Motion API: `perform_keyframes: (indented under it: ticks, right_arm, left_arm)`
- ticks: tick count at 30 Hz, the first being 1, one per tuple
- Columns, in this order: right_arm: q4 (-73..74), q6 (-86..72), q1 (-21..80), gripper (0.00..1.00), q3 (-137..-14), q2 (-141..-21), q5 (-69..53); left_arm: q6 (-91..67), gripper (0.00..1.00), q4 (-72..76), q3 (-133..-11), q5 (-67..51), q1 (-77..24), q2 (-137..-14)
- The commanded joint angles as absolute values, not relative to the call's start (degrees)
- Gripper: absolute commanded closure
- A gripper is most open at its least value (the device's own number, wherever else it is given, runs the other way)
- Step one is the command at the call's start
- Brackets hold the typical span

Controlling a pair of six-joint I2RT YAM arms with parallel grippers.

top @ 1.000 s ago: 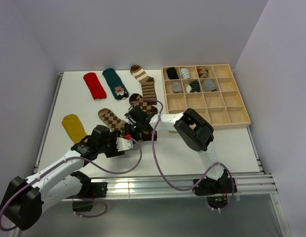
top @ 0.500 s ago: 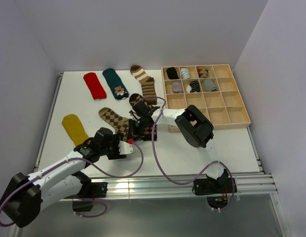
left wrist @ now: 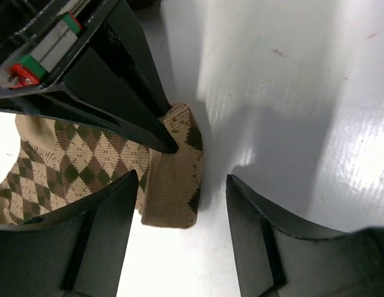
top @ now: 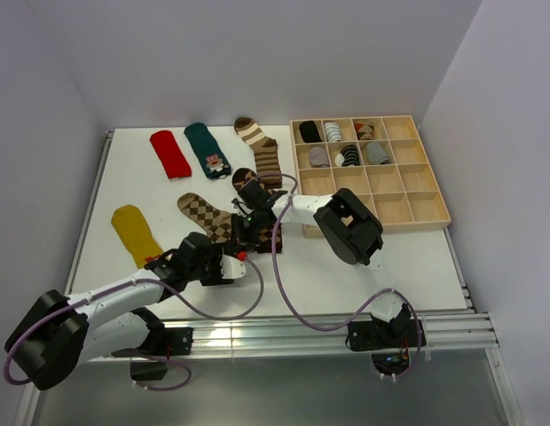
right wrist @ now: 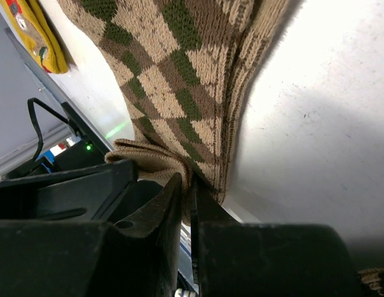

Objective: Roll the socks
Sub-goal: Roll the sock at the center of the board.

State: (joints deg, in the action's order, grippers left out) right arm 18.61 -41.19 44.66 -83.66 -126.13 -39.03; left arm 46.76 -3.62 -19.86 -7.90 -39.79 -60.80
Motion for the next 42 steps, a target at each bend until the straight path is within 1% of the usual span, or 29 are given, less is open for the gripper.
perform_keyframes:
  ticks: [1, 3, 4, 6, 9, 10, 13, 15, 16, 18, 19, 21, 22, 24, 25, 28, 30, 32, 33, 34, 36, 37, 39, 42]
  right_arm:
    - [23.29, -38.76, 44.12, 1.00, -82.62, -128.50, -33.93]
    - [23.47, -38.58, 44.21, 1.00, -82.53, -128.32, -33.75]
    - [23.64, -38.41, 44.12, 1.00, -82.53, -128.32, -33.66]
    - [23.47, -38.23, 44.12, 1.00, -82.18, -128.15, -33.66]
    - [23.38, -37.97, 44.12, 1.00, -81.74, -127.79, -33.84]
    - [23.20, -37.88, 44.12, 1.00, -81.65, -127.71, -33.75]
    - [23.20, -37.71, 44.12, 1.00, -81.65, -127.62, -33.66]
    - [23.03, -37.53, 44.03, 1.00, -81.30, -127.44, -33.49]
    - [22.59, -37.53, 44.03, 1.00, -81.12, -126.92, -32.96]
    - [21.63, -37.70, 44.12, 1.00, -79.90, -126.21, -32.78]
    - [20.66, -37.71, 44.03, 0.98, -79.46, -125.34, -32.17]
    - [19.69, -37.88, 44.03, 0.91, -77.80, -124.11, -31.12]
    - [18.03, -37.97, 44.03, 0.81, -76.91, -122.62, -30.77]
    - [17.23, -38.06, 44.03, 0.74, -75.16, -121.12, -28.66]
    - [15.66, -38.14, 44.12, 0.65, -74.28, -119.37, -28.04]
    - [11.89, -39.02, 44.03, 0.52, -70.59, -115.25, -24.44]
    - [8.90, -39.20, 44.03, 0.47, -67.43, -112.78, -20.77]
    - [6.78, -38.76, 44.03, 0.47, -64.88, -108.56, -17.77]
    - [5.38, -38.59, 44.03, 0.47, -61.64, -106.89, -15.67]
    - [1.53, -38.58, 44.03, 0.47, -59.70, -103.83, -14.95]
    - [-2.09, -37.88, 44.21, 0.47, -54.35, -100.91, -12.49]
    - [-5.94, -37.53, 44.38, 0.49, -52.49, -98.20, -11.26]
    - [-11.22, -35.78, 45.61, 0.50, -47.58, -94.07, -9.42]
    - [-15.80, -31.74, 50.00, 0.50, -43.17, -89.23, -2.40]
  left_arm:
    - [45.53, 0.36, 2.19, -19.34, -6.95, -39.99, -62.66]
    - [45.53, 0.37, 3.42, -19.34, -6.16, -40.08, -64.32]
    - [45.53, 0.39, 3.43, -19.51, -5.98, -39.99, -64.94]
    - [45.09, 0.41, 3.60, -20.04, -5.54, -39.99, -66.70]
    - [45.44, 0.49, 3.34, -20.13, -5.54, -39.90, -68.64]
    - [45.27, 0.53, 2.64, -20.21, -5.62, -39.90, -69.08]
    - [44.91, 0.63, 0.71, -20.57, -6.59, -39.64, -69.52]
    - [44.65, 0.68, 0.18, -21.09, -7.64, -39.29, -69.26]
    - [44.47, 0.72, -1.65, -21.27, -8.78, -38.68, -69.17]
    - [44.03, 0.76, -4.56, -22.67, -10.71, -37.80, -69.08]
    - [43.86, 0.80, -5.53, -23.20, -11.85, -36.57, -69.08]
    - [43.51, 0.84, -9.30, -25.48, -15.10, -35.25, -69.43]
    - [43.51, 0.86, -11.06, -26.27, -16.25, -33.85, -69.61]
    - [43.51, 0.89, -15.35, -28.73, -19.76, -32.44, -70.05]
    - [43.59, 0.91, -16.86, -29.61, -20.91, -31.21, -70.22]
    - [44.21, 0.95, -23.27, -33.30, -26.00, -29.37, -71.98]
    - [44.91, 0.96, -28.44, -36.03, -29.60, -28.22, -73.65]
    - [46.40, 0.96, -32.06, -39.00, -31.37, -26.46, -75.66]
    - [47.10, 0.97, -33.91, -40.07, -33.47, -26.11, -76.54]
    - [48.59, 0.97, -38.28, -41.21, -34.53, -25.06, -77.51]
    - [49.92, 0.97, -42.25, -44.99, -36.99, -23.82, -80.85]
    - [51.66, 0.97, -44.36, -46.22, -39.18, -22.51, -82.08]
    - [53.51, 0.98, -49.99, -49.73, -41.56, -21.19, -85.77]
    - [56.25, 0.98, -56.24, -54.31, -45.78, -17.59, -91.30]
